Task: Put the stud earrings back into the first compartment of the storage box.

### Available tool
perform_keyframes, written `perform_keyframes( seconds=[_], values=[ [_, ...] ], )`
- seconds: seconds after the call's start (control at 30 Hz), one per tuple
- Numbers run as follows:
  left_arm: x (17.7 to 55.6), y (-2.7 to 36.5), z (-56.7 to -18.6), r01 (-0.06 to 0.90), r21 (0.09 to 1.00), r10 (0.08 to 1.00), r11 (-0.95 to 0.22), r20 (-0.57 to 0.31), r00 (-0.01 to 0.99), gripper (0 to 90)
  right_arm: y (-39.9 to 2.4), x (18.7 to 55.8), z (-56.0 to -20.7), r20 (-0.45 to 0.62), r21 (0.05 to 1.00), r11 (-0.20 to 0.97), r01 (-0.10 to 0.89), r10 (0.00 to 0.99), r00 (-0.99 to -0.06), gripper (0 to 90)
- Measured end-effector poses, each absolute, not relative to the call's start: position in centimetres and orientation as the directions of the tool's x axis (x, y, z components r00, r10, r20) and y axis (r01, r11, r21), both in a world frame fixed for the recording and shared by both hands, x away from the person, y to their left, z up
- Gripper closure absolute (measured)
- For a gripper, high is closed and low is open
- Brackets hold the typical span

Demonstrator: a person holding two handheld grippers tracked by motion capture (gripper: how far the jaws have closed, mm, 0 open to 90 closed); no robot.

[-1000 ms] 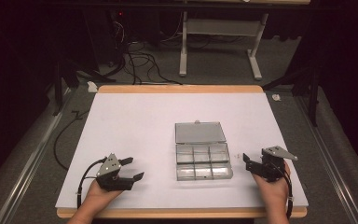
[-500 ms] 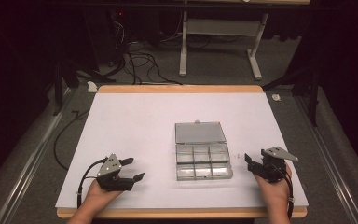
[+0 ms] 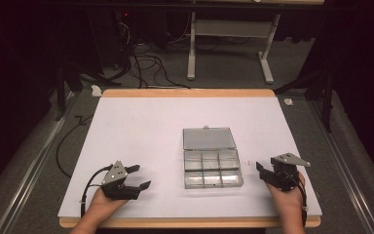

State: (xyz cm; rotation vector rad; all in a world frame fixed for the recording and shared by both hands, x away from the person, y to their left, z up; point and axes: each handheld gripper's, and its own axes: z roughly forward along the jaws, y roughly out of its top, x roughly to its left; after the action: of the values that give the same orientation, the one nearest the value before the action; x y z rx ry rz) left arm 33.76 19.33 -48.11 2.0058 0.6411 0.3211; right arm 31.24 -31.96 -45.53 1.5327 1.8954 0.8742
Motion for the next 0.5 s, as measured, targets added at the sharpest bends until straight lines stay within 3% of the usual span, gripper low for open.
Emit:
perform_keyframes(
  seconds=[0.5],
  values=[
    [33.7, 19.26, -48.11, 0.305, 0.866, 0.567, -0.397, -0.03, 0.823, 26.1, -31.67, 30.85, -44.86, 0.011, 0.754, 0.136, 0.643, 0.976, -0.219, 43.4]
  ],
)
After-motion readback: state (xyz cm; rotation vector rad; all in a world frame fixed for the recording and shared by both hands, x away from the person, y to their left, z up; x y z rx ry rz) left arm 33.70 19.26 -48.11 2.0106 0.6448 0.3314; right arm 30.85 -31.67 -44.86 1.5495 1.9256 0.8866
